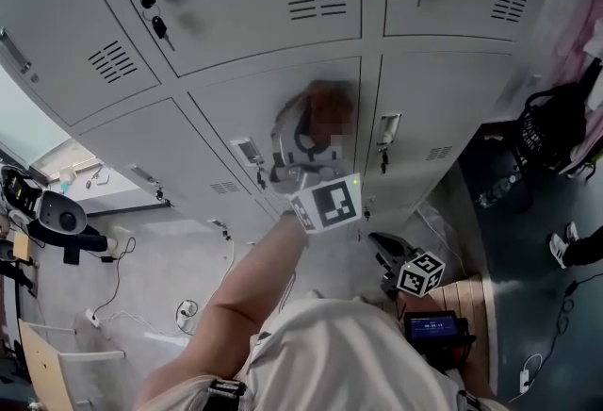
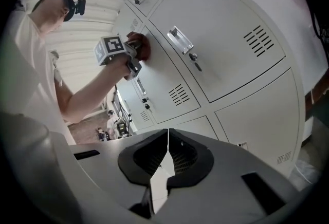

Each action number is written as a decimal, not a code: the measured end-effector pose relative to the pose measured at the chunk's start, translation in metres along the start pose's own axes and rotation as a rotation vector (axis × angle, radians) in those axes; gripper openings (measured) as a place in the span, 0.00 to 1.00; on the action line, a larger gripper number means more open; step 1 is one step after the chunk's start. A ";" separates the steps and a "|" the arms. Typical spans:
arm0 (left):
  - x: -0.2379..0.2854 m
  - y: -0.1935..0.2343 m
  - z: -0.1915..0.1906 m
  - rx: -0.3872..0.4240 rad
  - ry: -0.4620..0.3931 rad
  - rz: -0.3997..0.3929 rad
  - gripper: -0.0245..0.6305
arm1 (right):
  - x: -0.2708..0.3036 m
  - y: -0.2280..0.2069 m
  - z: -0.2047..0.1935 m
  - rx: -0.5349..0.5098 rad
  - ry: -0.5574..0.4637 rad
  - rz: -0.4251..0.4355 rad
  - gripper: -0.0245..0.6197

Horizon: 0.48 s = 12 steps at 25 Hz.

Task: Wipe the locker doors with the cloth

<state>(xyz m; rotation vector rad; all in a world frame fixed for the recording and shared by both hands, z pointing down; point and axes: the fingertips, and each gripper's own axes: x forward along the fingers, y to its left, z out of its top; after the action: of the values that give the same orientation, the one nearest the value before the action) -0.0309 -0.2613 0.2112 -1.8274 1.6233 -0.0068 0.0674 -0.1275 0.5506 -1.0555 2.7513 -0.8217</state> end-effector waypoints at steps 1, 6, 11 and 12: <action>0.002 -0.013 0.001 0.001 0.003 -0.025 0.15 | -0.004 -0.001 0.001 -0.002 -0.005 -0.006 0.07; 0.030 -0.045 0.043 0.047 -0.034 -0.084 0.15 | -0.025 -0.011 0.002 0.008 -0.018 -0.034 0.07; 0.034 -0.025 0.059 0.049 -0.070 -0.043 0.15 | -0.034 -0.019 0.001 0.010 -0.028 -0.027 0.07; 0.029 -0.015 0.051 0.065 -0.065 -0.018 0.15 | -0.035 -0.020 0.002 0.006 -0.025 -0.021 0.07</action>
<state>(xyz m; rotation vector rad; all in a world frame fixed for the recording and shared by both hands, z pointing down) 0.0101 -0.2624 0.1672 -1.7745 1.5447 -0.0078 0.1065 -0.1191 0.5551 -1.0883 2.7202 -0.8135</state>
